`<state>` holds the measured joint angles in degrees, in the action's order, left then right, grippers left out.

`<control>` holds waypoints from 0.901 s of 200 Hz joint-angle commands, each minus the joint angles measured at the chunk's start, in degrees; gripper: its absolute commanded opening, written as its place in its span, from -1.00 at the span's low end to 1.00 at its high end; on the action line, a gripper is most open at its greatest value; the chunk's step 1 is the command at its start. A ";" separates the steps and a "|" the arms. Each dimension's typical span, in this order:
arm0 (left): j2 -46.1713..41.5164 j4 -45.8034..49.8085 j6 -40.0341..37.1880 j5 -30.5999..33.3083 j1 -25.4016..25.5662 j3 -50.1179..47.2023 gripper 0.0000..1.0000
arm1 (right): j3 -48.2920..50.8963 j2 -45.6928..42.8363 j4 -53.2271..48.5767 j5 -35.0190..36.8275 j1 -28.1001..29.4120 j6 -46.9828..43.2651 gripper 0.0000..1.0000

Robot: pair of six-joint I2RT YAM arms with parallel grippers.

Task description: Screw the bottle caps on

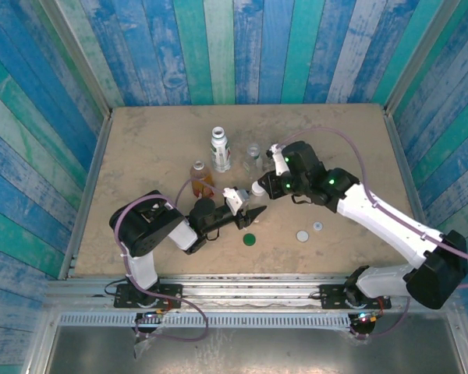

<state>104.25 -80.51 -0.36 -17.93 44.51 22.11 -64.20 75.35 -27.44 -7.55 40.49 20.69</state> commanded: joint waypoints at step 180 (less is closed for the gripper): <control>-2.05 1.96 -0.95 -4.78 0.22 -0.84 0.18 | 0.31 -8.51 -6.20 -4.58 -2.72 -4.03 -0.16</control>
<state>104.25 -81.03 -1.30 -20.27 44.62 21.80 -62.59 67.35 -35.31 -9.34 37.85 18.52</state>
